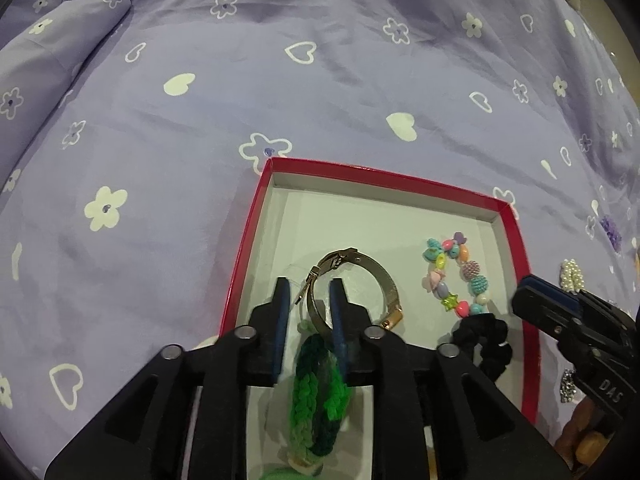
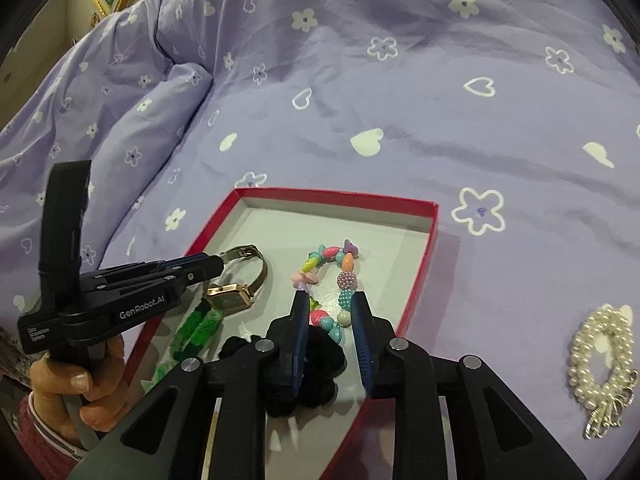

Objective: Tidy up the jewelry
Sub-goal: 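Carry watch and bracelet into the tray and open both tools, then move both open tools back toward the remaining jewelry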

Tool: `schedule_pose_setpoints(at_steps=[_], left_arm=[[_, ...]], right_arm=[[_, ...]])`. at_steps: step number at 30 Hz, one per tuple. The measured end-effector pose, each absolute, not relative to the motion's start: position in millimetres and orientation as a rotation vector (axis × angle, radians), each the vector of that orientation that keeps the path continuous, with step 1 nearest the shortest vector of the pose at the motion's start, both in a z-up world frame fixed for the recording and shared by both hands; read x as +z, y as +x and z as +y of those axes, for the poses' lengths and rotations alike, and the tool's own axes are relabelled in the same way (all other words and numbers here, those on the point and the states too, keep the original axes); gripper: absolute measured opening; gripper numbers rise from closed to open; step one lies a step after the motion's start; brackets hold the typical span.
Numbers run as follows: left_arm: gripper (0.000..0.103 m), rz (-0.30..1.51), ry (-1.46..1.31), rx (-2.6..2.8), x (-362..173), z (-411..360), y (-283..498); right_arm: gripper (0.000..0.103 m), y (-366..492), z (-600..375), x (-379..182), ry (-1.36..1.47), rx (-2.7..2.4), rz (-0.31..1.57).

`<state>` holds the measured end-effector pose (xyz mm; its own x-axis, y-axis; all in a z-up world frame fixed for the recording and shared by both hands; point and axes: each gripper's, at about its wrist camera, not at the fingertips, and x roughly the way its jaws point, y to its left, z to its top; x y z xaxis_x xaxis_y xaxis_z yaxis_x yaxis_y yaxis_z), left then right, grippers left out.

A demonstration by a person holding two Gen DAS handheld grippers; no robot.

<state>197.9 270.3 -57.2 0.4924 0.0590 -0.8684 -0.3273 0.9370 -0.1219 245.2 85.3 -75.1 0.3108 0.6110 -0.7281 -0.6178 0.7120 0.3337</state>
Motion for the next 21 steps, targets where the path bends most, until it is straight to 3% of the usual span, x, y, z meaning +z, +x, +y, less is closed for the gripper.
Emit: schedule_pose_setpoints(at_steps=[2,21], left_arm=[[0.025,1.024,-0.284,0.243,-52.8,269.1,193.5],[0.025,0.955,-0.327,0.134,-18.7,203.4,136.0]], right_arm=[[0.033,240.9,77.3,-67.8,0.005,0.813,0.94],[0.037,185.9,-55.1,-52.6,0.063,0.685,0.882]])
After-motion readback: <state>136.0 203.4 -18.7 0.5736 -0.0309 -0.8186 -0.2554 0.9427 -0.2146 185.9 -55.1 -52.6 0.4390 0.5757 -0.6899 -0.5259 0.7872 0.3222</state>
